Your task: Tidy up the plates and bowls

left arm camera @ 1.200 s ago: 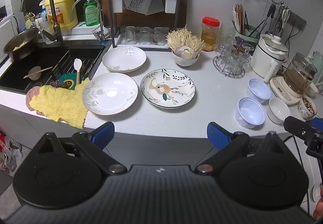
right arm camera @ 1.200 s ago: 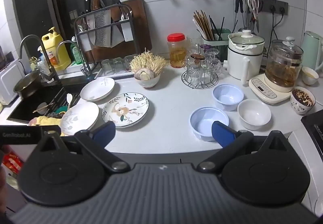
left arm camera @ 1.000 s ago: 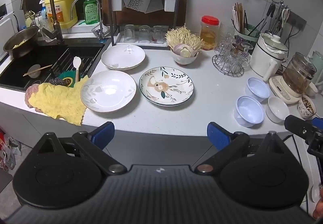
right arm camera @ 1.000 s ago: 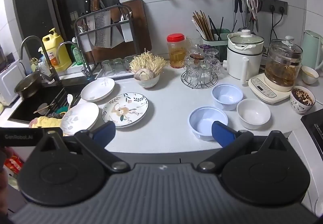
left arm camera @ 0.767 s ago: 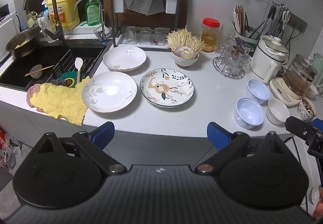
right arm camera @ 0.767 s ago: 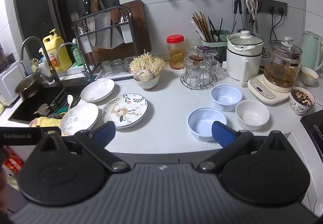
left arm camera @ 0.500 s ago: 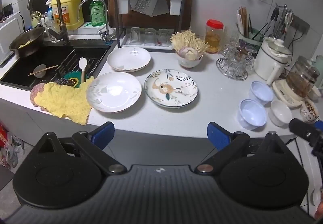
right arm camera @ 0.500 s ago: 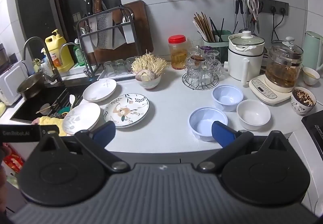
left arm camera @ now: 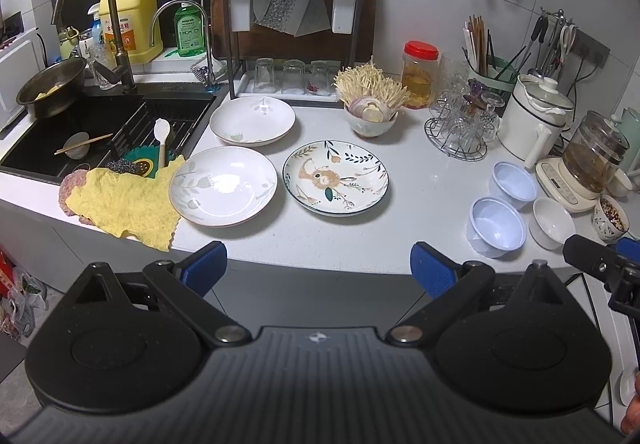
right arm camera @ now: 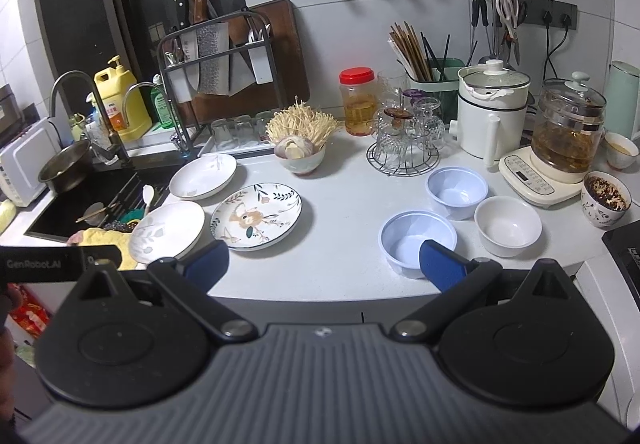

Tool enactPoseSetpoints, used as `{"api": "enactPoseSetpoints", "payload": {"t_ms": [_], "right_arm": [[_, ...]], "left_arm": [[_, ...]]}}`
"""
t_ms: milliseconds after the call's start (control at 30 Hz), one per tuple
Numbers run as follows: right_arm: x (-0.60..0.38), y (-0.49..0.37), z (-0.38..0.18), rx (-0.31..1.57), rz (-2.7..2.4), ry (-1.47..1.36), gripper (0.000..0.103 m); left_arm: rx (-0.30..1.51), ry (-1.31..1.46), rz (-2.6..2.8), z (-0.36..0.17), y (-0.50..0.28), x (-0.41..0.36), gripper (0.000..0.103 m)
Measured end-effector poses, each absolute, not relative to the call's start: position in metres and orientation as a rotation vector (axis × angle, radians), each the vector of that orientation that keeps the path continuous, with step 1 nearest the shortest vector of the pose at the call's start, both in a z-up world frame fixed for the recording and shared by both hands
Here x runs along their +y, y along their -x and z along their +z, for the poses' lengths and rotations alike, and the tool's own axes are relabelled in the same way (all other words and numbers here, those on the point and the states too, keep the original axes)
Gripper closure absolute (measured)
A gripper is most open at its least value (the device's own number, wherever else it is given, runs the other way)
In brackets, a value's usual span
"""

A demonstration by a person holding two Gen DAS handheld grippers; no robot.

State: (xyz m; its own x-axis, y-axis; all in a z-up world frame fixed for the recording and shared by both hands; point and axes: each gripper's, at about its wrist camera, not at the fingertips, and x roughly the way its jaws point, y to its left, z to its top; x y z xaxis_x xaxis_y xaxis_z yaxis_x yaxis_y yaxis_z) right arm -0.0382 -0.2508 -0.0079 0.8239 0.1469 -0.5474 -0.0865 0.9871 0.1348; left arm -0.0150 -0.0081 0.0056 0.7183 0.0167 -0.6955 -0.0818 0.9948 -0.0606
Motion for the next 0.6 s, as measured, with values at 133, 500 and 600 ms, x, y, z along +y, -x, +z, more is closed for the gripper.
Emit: {"api": "enactPoseSetpoints", "payload": {"t_ms": [133, 500, 600], "right_arm": [[-0.251, 0.039, -0.008, 0.588, 0.121, -0.105, 0.0], [-0.251, 0.04, -0.012, 0.608, 0.129, -0.102, 0.0], [-0.25, 0.041, -0.012, 0.603, 0.128, -0.101, 0.0]], "left_arm": [[0.772, 0.091, 0.046, 0.004, 0.016, -0.01, 0.003], [0.765, 0.121, 0.052, -0.001, 0.025, -0.007, 0.003], [0.766, 0.117, 0.05, -0.002, 0.027, -0.008, 0.003]]}}
